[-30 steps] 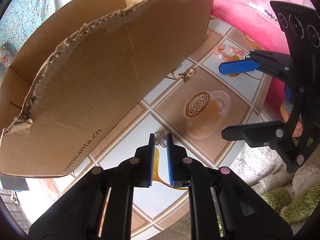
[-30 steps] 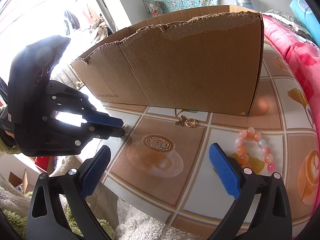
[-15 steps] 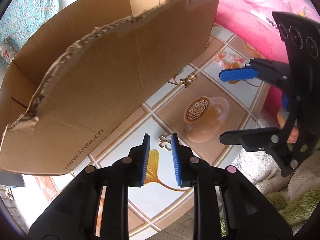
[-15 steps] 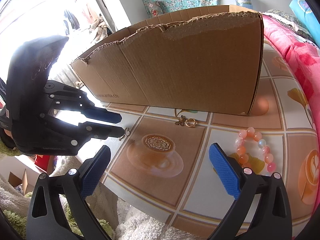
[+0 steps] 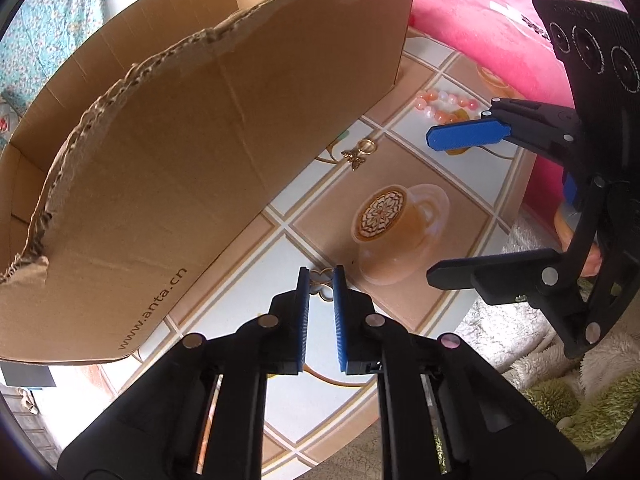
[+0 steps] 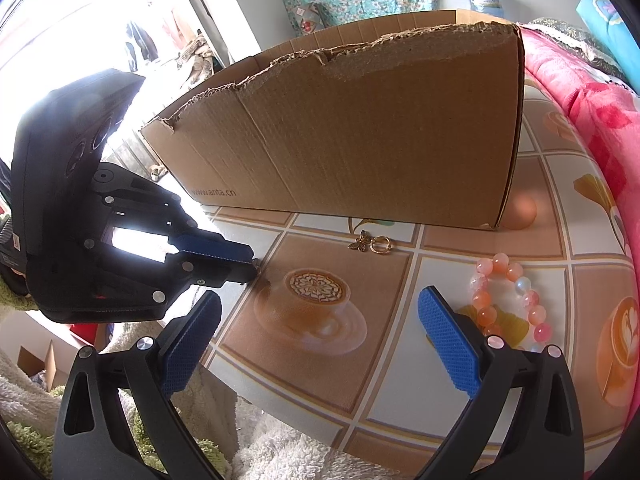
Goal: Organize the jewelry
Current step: 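Close the left tool on the gold flower earring, then lift the gold flower earring with the left tool toward the box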
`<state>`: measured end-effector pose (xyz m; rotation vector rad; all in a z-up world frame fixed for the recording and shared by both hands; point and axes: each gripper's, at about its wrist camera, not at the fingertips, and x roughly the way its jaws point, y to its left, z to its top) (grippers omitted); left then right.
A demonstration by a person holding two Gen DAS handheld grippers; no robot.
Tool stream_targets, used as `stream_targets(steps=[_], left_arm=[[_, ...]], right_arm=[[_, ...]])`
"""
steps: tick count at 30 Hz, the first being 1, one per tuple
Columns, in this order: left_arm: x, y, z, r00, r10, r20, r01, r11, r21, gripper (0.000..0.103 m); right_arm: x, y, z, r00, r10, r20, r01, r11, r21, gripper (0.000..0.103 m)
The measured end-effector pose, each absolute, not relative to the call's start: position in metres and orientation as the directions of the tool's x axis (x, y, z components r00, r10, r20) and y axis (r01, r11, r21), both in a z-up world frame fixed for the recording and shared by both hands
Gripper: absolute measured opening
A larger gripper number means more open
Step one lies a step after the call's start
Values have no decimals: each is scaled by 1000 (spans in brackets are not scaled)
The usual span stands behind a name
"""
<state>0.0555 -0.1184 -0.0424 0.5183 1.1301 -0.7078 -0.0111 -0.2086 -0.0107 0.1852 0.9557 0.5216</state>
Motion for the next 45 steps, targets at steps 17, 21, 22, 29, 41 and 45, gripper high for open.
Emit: stream_targets(steps=[17, 21, 22, 29, 41, 45], left_arm=[[59, -104, -44, 315, -219, -924, 679, 732, 58, 0], [55, -106, -46, 319, -213, -924, 682, 728, 67, 0], [53, -107, -46, 322, -210, -923, 685, 725, 74, 0], [46, -105, -45, 309, -214, -927, 679, 732, 57, 0], [24, -94, -39, 308, -288, -907, 703, 711, 14, 3], [20, -93, -34, 340, -278, -898, 739, 670, 73, 20]], right_arm=[[-10, -207, -11, 465, 498, -732, -343, 863, 370, 96], [-9, -206, -11, 464, 495, -734, -344, 865, 366, 96], [-9, -206, -11, 464, 496, -734, -344, 864, 367, 96], [-7, -205, -12, 464, 499, -732, -338, 863, 374, 96], [-3, -218, -14, 453, 570, -686, -300, 822, 485, 96], [-3, -219, -15, 452, 580, -678, -296, 814, 499, 96]])
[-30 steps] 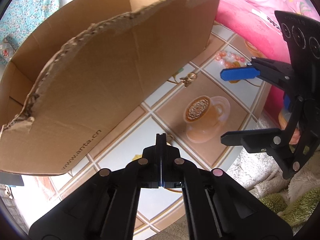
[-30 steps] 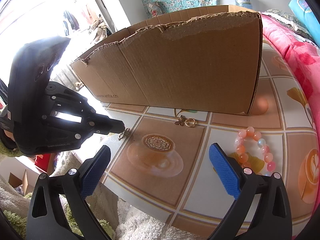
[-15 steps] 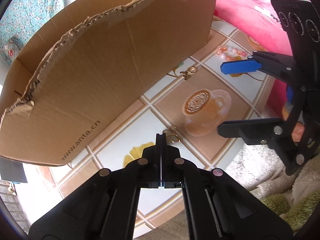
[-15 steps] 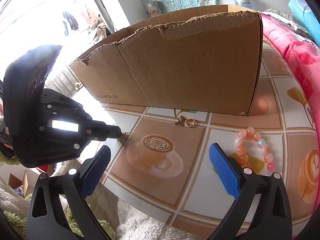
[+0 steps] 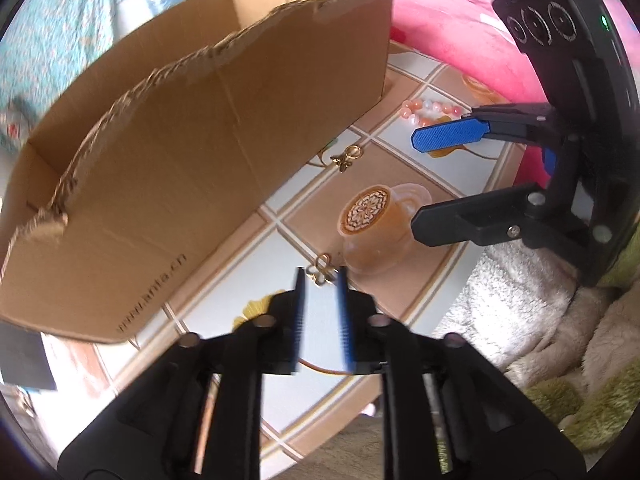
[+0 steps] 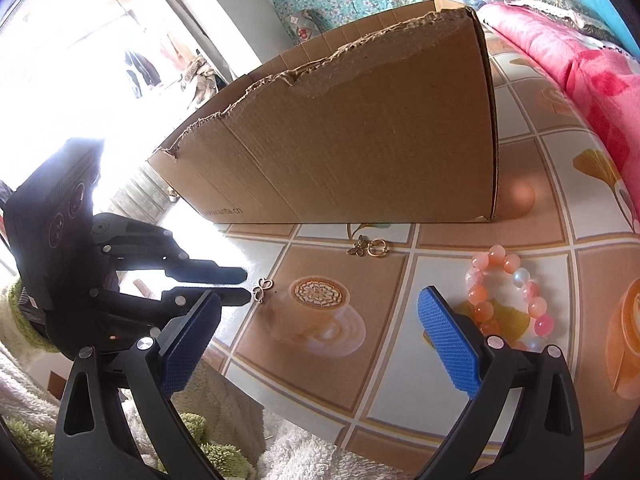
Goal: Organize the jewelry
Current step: 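Lift the gold flower earring with the left tool toward the box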
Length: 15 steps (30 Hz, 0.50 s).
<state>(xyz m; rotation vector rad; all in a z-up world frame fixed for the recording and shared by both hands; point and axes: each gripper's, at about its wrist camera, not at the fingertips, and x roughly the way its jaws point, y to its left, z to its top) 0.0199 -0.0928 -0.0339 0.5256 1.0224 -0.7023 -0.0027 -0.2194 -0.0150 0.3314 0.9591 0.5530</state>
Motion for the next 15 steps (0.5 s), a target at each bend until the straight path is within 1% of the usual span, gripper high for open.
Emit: stream_targets(steps=[4, 15], left_arm=[[27, -98, -35, 326, -269, -906, 761, 643, 83, 20], [44, -107, -39, 236, -289, -928, 776, 631, 1, 21]], right_arm=[[-3, -219, -16, 453, 581, -676, -294, 813, 502, 96], [-6, -220, -16, 454, 580, -676, -294, 814, 501, 96]])
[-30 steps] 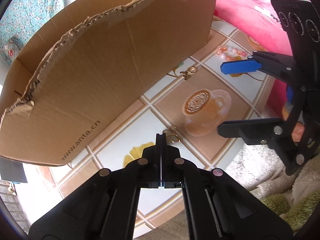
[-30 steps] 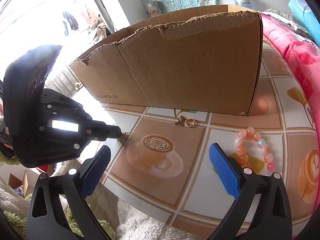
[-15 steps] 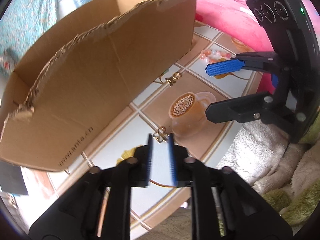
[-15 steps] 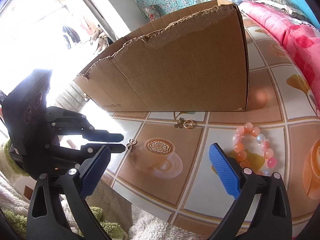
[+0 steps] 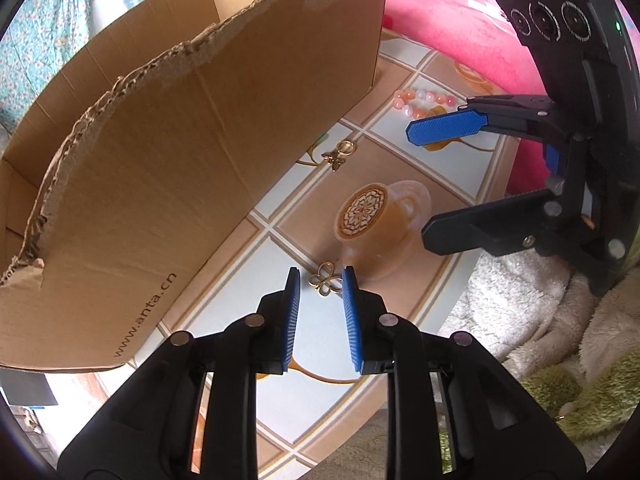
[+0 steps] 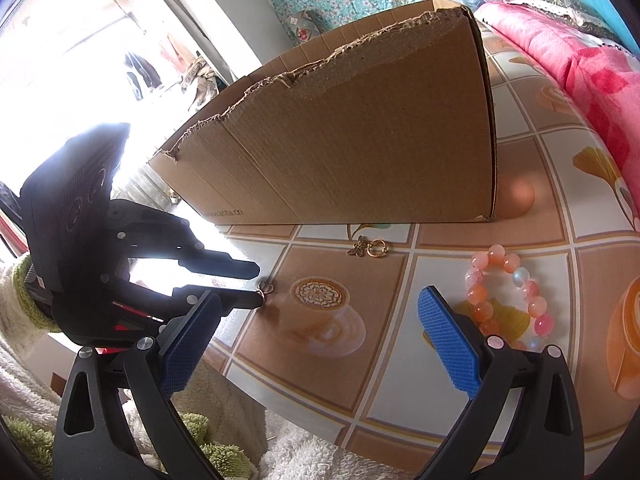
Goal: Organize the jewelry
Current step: 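Lift the gold flower earring with the left tool toward the box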
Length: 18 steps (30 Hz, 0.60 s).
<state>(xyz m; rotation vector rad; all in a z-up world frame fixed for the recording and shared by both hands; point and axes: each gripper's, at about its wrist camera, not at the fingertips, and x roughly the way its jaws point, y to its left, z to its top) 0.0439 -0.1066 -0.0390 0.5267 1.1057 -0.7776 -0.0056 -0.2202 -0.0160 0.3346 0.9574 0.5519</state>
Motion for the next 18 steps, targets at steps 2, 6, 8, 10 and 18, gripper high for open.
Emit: stream_targets(steps=[2, 6, 8, 10, 18], left_arm=[[45, -107, -39, 225, -297, -928, 773, 634, -16, 22], [44, -108, -37, 228, -299, -927, 781, 624, -9, 25], [43, -108, -39, 233, -285, -930, 782, 623, 5, 25], [43, -108, -40, 235, -283, -930, 783, 622, 9, 25], [42, -110, -40, 224, -280, -934, 776, 631, -3, 25]], right_arm=[[-5, -219, -16, 455, 579, -677, -294, 815, 500, 96], [-5, -219, -15, 455, 579, -677, -293, 815, 500, 96], [-6, -218, -15, 455, 576, -679, -294, 817, 496, 96], [-6, -216, -15, 456, 575, -680, -293, 818, 495, 96], [-6, -215, -15, 456, 575, -679, -289, 818, 497, 96]])
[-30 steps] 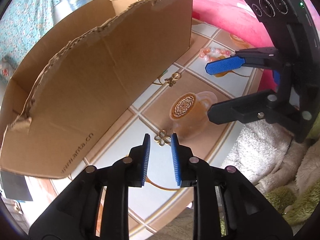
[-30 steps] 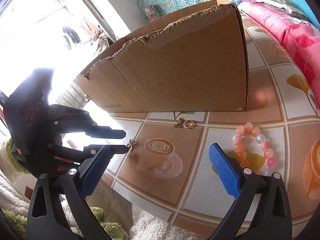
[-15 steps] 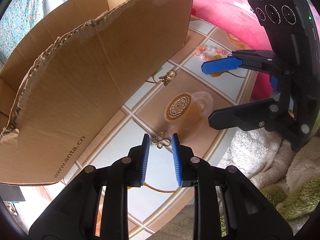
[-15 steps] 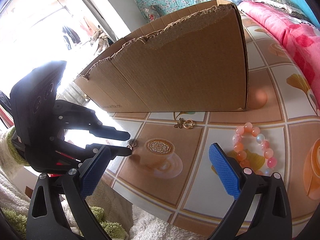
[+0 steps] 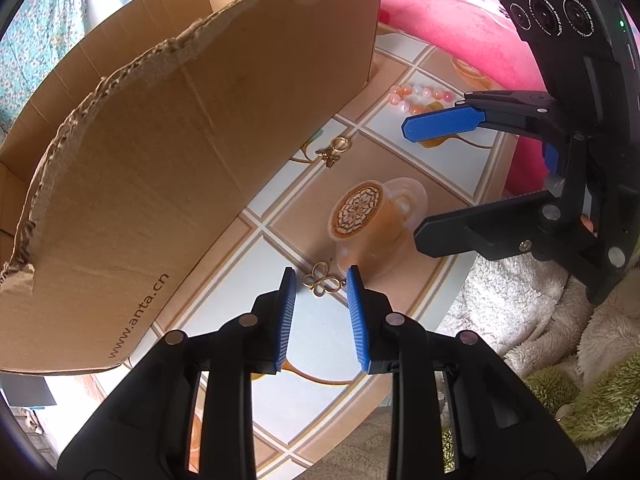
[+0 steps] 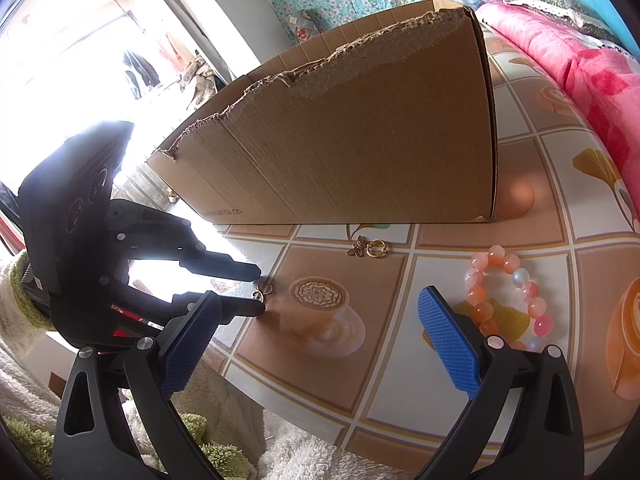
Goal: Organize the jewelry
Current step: 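Lift the gold flower earring with the left tool toward the box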
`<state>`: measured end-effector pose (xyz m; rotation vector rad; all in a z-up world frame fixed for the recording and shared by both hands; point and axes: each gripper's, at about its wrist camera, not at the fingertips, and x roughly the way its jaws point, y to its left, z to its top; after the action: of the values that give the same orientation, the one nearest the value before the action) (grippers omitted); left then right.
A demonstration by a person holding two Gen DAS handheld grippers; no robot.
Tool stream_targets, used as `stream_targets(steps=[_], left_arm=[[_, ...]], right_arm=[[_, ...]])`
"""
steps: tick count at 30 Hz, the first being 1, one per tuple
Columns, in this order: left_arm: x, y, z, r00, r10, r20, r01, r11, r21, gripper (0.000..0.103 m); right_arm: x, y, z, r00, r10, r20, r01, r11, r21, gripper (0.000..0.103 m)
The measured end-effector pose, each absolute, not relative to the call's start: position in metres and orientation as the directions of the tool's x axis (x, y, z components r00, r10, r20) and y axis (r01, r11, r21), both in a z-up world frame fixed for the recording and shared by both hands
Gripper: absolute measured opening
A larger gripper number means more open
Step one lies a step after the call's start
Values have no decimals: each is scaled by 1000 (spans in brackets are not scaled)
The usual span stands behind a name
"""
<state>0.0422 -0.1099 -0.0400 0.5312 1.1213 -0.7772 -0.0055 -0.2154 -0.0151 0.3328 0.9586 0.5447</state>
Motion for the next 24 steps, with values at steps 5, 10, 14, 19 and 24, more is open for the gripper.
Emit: stream_targets(steps=[5, 10, 14, 19, 24], left_arm=[[46, -109, -43, 221, -280, -934, 770, 639, -10, 24], [51, -106, -44, 230, -282, -932, 760, 650, -9, 19], [51, -104, -45, 234, -283, -930, 756, 654, -9, 19], [50, -101, -47, 236, -289, -928, 753, 658, -14, 19], [49, -93, -43, 251, -302, -920, 739, 673, -19, 19]], right_arm=[[-5, -216, -15, 457, 575, -678, -288, 817, 499, 96], [-5, -215, -15, 457, 576, -678, -288, 817, 499, 96], [-5, -215, -15, 458, 576, -678, -287, 817, 500, 96], [-5, -215, -16, 457, 575, -679, -289, 817, 499, 96], [-5, -215, -16, 458, 574, -679, -288, 818, 498, 96]])
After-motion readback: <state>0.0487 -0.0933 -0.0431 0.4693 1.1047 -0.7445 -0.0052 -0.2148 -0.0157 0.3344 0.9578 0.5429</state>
